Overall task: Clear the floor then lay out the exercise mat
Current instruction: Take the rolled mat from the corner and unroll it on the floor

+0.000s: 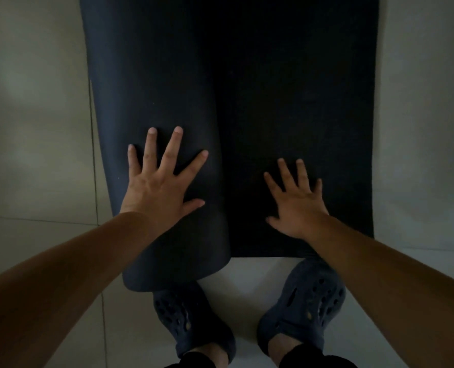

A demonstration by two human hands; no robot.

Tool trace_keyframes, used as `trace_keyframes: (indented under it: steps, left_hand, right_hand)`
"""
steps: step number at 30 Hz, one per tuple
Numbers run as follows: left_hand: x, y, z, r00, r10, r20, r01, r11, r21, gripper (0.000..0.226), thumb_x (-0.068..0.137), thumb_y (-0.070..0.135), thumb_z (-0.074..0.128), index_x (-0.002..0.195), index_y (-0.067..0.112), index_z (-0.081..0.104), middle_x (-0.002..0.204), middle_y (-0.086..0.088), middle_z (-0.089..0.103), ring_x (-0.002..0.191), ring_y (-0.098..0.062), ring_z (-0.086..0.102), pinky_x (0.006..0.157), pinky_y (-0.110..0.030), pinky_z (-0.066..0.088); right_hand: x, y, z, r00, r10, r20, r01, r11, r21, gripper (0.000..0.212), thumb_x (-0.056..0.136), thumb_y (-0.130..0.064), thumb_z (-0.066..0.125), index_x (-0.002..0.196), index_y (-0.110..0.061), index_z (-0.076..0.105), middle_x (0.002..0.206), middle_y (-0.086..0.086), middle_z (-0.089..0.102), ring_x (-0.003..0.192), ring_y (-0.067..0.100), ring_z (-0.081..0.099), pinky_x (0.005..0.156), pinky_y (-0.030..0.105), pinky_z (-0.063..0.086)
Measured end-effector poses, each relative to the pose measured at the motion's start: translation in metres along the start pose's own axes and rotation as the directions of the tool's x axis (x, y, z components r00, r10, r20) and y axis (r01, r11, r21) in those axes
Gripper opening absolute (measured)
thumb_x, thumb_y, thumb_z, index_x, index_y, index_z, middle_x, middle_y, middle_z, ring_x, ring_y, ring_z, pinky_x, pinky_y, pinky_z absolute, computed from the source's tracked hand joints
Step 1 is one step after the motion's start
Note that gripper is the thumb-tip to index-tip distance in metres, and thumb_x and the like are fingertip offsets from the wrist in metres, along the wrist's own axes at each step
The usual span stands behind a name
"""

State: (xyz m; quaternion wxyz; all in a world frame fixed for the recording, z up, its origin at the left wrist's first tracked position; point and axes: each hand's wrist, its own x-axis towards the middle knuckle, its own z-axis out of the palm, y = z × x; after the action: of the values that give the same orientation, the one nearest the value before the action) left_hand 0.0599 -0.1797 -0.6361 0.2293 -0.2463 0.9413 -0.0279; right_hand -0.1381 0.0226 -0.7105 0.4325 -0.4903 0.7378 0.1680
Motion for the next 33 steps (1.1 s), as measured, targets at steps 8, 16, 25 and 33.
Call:
trace_keyframes:
  steps: [8,16,25,33]
  left_hand:
    - [-0.027,-0.053,-0.010,0.988,-0.030,0.151,0.035,0.999,-0.030,0.098,0.070,0.065,0.062,0.150,0.041,0.010,0.161,-0.014,-0.001,0.144,-0.048,0.007,0.109,-0.066,0.028]
    - [-0.022,-0.042,-0.055,0.951,-0.279,0.133,0.299,0.941,-0.161,0.079,0.072,0.054,0.060,0.138,0.017,0.037,0.161,-0.008,-0.002,0.148,-0.039,0.002,0.111,-0.069,0.017]
    - [-0.039,-0.038,0.033,0.853,0.328,0.406,-0.408,0.904,0.129,0.100,0.072,0.079,0.043,0.150,0.019,0.024,0.162,-0.017,0.001,0.144,-0.047,-0.016,0.094,-0.082,-0.020]
    - [-0.094,-0.184,0.074,0.828,0.401,0.391,-0.459,0.886,0.063,0.116,0.066,0.061,0.070,0.149,0.038,-0.009,0.160,-0.004,-0.020,0.141,-0.045,-0.027,0.097,-0.080,-0.016]
  right_hand:
    - [0.006,-0.009,-0.024,0.959,0.088,0.269,-0.073,0.995,-0.068,0.123,0.072,-0.062,0.067,0.148,-0.035,-0.025,0.149,0.001,-0.047,0.141,0.044,-0.032,0.111,0.067,0.025]
    - [0.014,-0.044,-0.078,0.836,0.198,0.512,-0.225,0.974,-0.008,0.107,0.085,-0.054,0.063,0.155,-0.026,-0.013,0.154,0.006,-0.042,0.145,0.048,-0.018,0.117,0.059,0.022]
    - [0.013,-0.067,-0.053,0.852,0.295,0.433,-0.306,0.951,-0.046,0.129,0.075,-0.068,0.065,0.150,-0.015,-0.026,0.146,0.012,-0.051,0.143,0.050,-0.023,0.118,0.057,0.019]
    - [0.030,-0.165,-0.053,0.864,0.416,0.283,-0.456,0.885,0.091,0.103,0.087,-0.046,0.061,0.153,-0.001,-0.003,0.159,0.018,-0.026,0.149,0.041,0.000,0.116,0.053,0.030]
